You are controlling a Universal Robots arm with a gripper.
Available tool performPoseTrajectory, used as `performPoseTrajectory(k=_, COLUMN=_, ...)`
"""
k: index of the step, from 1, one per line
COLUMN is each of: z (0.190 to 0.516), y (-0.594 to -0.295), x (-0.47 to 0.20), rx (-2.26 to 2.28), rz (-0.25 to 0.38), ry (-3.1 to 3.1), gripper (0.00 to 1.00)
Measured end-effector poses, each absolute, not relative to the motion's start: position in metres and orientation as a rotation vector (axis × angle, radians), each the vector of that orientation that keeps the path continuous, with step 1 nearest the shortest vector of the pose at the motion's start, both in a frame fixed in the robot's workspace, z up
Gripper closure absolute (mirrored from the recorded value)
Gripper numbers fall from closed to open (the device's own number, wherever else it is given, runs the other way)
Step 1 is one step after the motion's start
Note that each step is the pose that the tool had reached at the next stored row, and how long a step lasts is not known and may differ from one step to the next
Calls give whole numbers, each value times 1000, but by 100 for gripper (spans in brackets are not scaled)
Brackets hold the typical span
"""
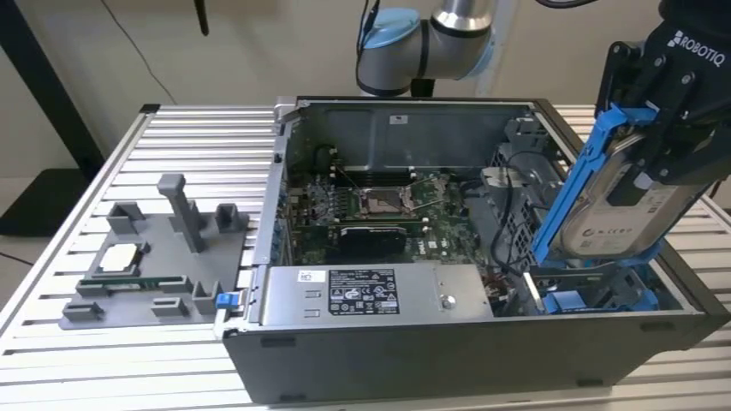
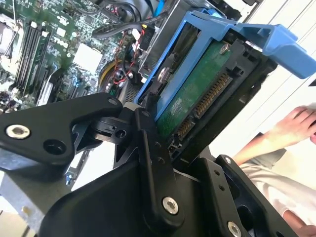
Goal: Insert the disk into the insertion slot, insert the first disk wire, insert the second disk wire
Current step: 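Insert the disk into the insertion slot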
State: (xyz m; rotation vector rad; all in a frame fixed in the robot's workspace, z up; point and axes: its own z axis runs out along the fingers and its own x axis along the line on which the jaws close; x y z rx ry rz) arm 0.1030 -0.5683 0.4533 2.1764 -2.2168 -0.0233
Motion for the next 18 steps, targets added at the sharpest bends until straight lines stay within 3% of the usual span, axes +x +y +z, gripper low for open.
performPoseTrajectory(k=18, z=437, y=-570, x=107, rx=2177, rz=-25, ry=-2218, gripper=100)
